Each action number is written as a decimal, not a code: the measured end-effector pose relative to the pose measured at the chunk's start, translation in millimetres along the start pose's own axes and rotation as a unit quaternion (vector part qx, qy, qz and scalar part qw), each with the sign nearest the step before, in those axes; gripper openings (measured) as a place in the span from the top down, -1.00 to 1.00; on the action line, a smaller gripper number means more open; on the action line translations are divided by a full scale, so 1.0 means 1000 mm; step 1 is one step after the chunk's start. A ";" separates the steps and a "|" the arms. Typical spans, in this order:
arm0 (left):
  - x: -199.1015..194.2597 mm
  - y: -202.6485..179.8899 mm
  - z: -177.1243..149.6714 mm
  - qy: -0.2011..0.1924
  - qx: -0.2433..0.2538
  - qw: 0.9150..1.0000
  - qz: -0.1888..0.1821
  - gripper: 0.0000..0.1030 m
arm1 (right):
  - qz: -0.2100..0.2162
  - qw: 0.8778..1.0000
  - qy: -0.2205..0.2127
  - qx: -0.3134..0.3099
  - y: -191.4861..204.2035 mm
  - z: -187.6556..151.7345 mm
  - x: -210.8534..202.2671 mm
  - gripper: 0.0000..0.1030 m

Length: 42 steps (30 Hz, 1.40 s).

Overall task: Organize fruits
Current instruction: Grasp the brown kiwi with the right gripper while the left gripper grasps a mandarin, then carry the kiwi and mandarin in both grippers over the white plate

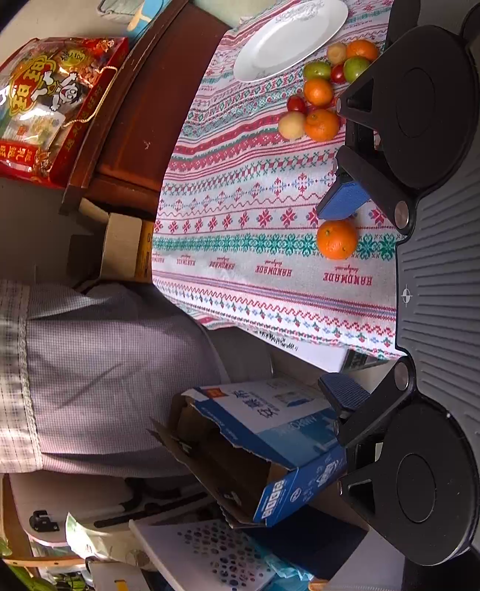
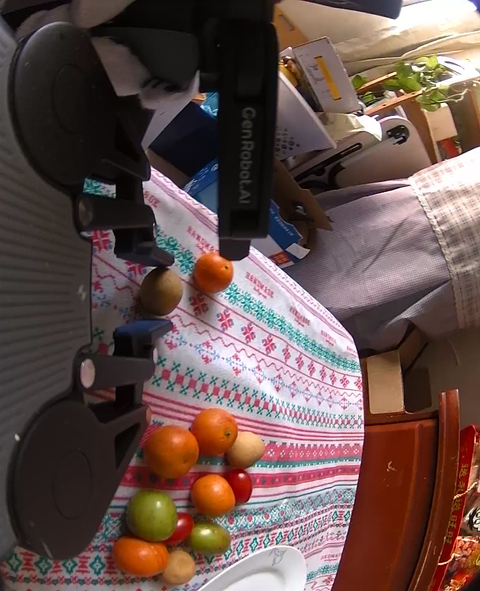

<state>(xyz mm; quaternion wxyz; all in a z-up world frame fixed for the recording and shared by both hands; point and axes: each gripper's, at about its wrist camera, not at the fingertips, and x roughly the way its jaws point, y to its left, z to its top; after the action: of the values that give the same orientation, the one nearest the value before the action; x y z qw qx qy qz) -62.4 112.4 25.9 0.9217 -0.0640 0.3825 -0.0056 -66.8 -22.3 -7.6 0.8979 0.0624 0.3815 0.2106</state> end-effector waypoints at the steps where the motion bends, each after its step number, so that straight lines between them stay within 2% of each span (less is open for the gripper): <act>1: 0.000 -0.001 0.000 0.000 0.002 1.000 -0.004 -0.76 | -0.001 1.000 -0.001 0.001 0.000 0.001 0.000 0.45; 5: 0.002 -0.008 -0.002 0.000 0.013 1.000 -0.021 -0.69 | -0.003 1.000 0.000 0.009 -0.003 -0.001 -0.007 0.45; 9: 0.007 -0.015 -0.004 0.005 0.026 0.999 -0.030 -0.63 | -0.030 0.999 0.004 0.013 -0.010 -0.006 -0.020 0.45; 11: 0.010 -0.017 -0.005 0.011 0.028 0.999 -0.036 -0.50 | -0.039 0.999 0.006 0.024 -0.016 -0.009 -0.026 0.45; 17: 0.016 -0.023 -0.008 0.014 0.040 0.998 -0.043 -0.32 | -0.062 0.997 0.005 0.047 -0.030 -0.015 -0.039 0.45; 22: 0.022 -0.026 -0.009 0.016 0.049 0.998 -0.043 -0.12 | -0.064 0.996 0.004 0.059 -0.035 -0.015 -0.041 0.45; 27: 0.025 -0.028 -0.010 0.013 0.054 0.998 -0.043 -0.06 | -0.064 0.996 0.004 0.063 -0.036 -0.016 -0.042 0.44; 31: 0.026 -0.030 -0.011 0.009 0.061 0.997 -0.042 0.11 | -0.064 0.996 0.004 0.064 -0.036 -0.017 -0.042 0.41; 35: 0.026 -0.032 -0.011 0.009 0.066 0.997 -0.050 0.40 | -0.066 0.996 0.006 0.062 -0.035 -0.016 -0.041 0.41; 38: 0.026 -0.033 -0.011 0.008 0.067 0.997 -0.048 0.48 | -0.065 0.996 0.006 0.062 -0.035 -0.016 -0.040 0.43; 42: 0.024 -0.034 -0.010 0.007 0.061 0.997 -0.054 0.49 | -0.064 0.996 0.005 0.065 -0.036 -0.015 -0.042 0.44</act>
<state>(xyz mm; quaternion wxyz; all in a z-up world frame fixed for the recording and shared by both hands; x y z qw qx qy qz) -51.6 76.4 6.1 0.9195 -0.0285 0.3840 -0.0789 -91.8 -73.3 -0.1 0.9018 0.0952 0.4018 0.1274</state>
